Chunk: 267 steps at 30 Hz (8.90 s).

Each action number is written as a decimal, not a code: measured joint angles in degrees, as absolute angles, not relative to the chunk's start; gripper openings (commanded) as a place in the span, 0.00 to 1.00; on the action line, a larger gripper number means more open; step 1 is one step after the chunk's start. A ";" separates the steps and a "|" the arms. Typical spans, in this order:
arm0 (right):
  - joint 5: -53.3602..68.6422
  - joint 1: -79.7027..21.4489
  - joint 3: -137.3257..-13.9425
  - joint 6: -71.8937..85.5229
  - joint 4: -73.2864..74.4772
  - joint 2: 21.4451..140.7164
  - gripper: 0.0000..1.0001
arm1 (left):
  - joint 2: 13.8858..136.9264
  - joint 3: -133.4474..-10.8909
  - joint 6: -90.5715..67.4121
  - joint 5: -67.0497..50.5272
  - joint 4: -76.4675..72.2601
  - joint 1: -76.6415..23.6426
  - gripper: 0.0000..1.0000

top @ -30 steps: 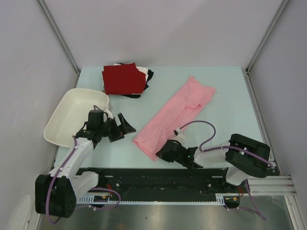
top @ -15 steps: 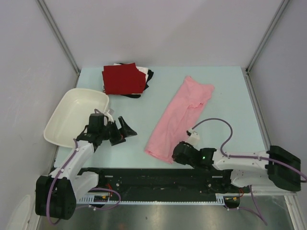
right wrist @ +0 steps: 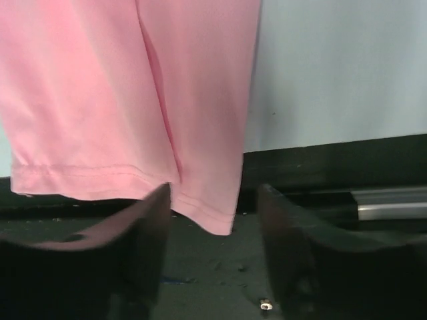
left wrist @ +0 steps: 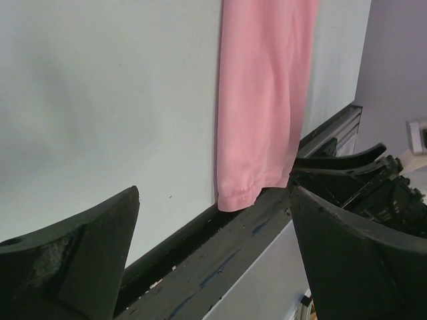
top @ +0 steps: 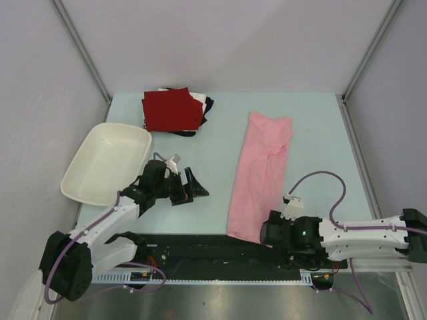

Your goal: Fold and stack the t-shirts

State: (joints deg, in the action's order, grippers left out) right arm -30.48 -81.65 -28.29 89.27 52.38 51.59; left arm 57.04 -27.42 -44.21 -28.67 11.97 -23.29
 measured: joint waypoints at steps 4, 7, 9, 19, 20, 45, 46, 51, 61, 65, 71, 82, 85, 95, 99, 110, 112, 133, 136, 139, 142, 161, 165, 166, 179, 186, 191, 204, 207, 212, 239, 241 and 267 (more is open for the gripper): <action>-33.91 -84.82 -28.97 91.96 56.31 51.53 1.00 | 60.49 -27.57 -45.82 -27.64 9.58 -28.56 0.99; -39.13 -85.03 -33.74 91.31 59.53 51.24 1.00 | 63.75 -28.93 -46.61 -26.76 8.91 -32.88 0.96; -42.33 -81.89 -37.82 88.68 59.75 50.41 1.00 | 66.46 -30.85 -46.70 -26.17 8.54 -36.07 0.95; -39.77 -37.04 -41.28 57.30 43.11 44.36 1.00 | 83.55 -40.69 -46.04 -26.13 5.56 -47.40 0.69; -38.46 -34.48 -41.25 55.24 41.65 44.64 1.00 | 85.08 -41.21 -45.98 -26.13 5.65 -48.07 0.69; -28.97 -28.75 -36.34 46.46 34.00 45.43 1.00 | 97.30 -46.78 -42.04 -26.37 9.93 -55.42 0.00; -28.97 -28.73 -36.32 46.46 34.00 45.45 1.00 | 96.40 -45.89 -42.04 -25.98 9.87 -55.46 0.00; -28.73 -28.64 -35.97 46.46 33.91 46.17 1.00 | 90.48 -40.16 -42.98 -25.39 9.21 -55.48 0.01; -26.09 -24.58 -35.46 46.28 27.97 57.52 1.00 | 85.25 -31.48 -49.28 -26.76 3.14 -55.61 0.78; -22.52 -18.37 -35.35 45.82 19.77 67.44 1.00 | 86.21 -31.66 -51.27 -29.98 -0.69 -56.47 0.85; -18.35 -11.92 -35.22 46.06 4.38 78.83 1.00 | 86.50 -32.56 -51.88 -30.30 -0.36 -56.45 0.85; -8.43 -6.79 -39.94 49.17 -20.25 94.80 1.00 | 83.44 -36.25 -48.93 -25.82 5.76 -54.76 0.84; -6.02 -6.81 -41.21 49.95 -22.87 97.10 0.99 | 79.90 -36.23 -48.99 -24.23 7.68 -52.45 0.85; -3.84 -8.95 -43.94 50.70 -22.87 100.36 0.53 | 75.02 -36.23 -48.93 -23.33 8.99 -39.94 0.85; -4.03 -10.02 -48.10 50.50 -18.02 103.26 0.34 | 76.23 -36.23 -48.93 -24.01 9.04 -37.71 0.85; -4.08 -10.11 -57.12 50.94 -10.68 109.10 0.00 | 81.21 -37.41 -48.42 -25.89 8.58 -35.64 0.84; -4.19 -10.11 -60.20 50.96 -9.43 111.02 0.00 | 81.34 -37.63 -48.05 -26.11 8.51 -35.33 0.85; -2.72 -8.19 -89.47 46.50 -0.99 126.21 1.00 | 82.67 -38.98 -46.57 -27.79 6.48 -32.71 1.00; -4.27 -8.12 -88.07 42.89 3.55 121.19 1.00 | 81.41 -36.80 -46.72 -28.56 3.46 -33.54 0.94; -6.59 -8.21 -83.40 39.09 8.62 109.91 1.00 | 80.88 -33.67 -47.62 -28.88 0.10 -36.56 0.91; -8.14 -8.43 -75.99 36.36 11.97 94.00 1.00 | 81.49 -30.50 -49.01 -29.63 -3.66 -41.34 0.91; -2.50 -17.96 -41.23 36.32 40.66 27.57 0.96 | 92.75 -33.43 -56.23 -29.10 -17.58 -50.06 0.88; -2.35 -18.68 -40.40 37.85 44.18 26.11 0.95 | 93.43 -36.67 -56.10 -26.15 -12.75 -50.06 0.88; -2.24 -18.70 -40.25 38.02 44.95 26.00 0.95 | 93.38 -37.30 -56.10 -25.41 -11.49 -50.06 0.88; -1.93 -21.71 -36.86 40.49 45.89 26.81 0.94 | 90.17 -39.62 -54.98 -17.89 0.01 -50.02 0.87; -2.68 -25.10 -36.36 41.87 45.95 26.85 0.92 | 95.64 -42.11 -55.07 -20.91 -6.17 -50.13 0.80; -4.36 -28.77 -36.36 43.66 46.09 28.03 0.88 | 98.24 -41.52 -55.02 -21.06 -10.13 -50.24 0.12; -20.12 -50.68 -28.49 60.31 45.80 38.24 0.84 | 96.53 -36.80 -55.46 -21.47 -12.32 -50.26 0.00; -21.80 -51.37 -25.78 63.13 45.19 38.28 0.78 | 95.94 -36.34 -55.44 -21.61 -11.92 -50.26 0.00; -22.72 -51.96 -21.74 67.20 43.99 36.73 0.73 | 95.61 -36.23 -55.44 -21.67 -11.31 -50.26 0.00; -20.78 -60.29 -12.23 80.29 27.29 37.52 0.27 | 94.24 -33.36 -55.53 -23.24 -13.63 -50.06 0.00; -20.75 -60.40 -11.81 80.88 26.61 37.71 0.15 | 93.73 -32.88 -55.53 -23.22 -13.65 -50.06 0.00; -27.90 -61.56 -22.22 73.76 34.87 34.81 0.00 | 79.40 -36.25 -52.25 -20.08 1.54 -48.38 0.00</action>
State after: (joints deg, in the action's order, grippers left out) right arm -27.90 -61.56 -22.22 73.76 34.87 34.81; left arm 79.40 -36.25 -52.25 -20.08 1.54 -48.38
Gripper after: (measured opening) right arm 0.010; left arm 0.011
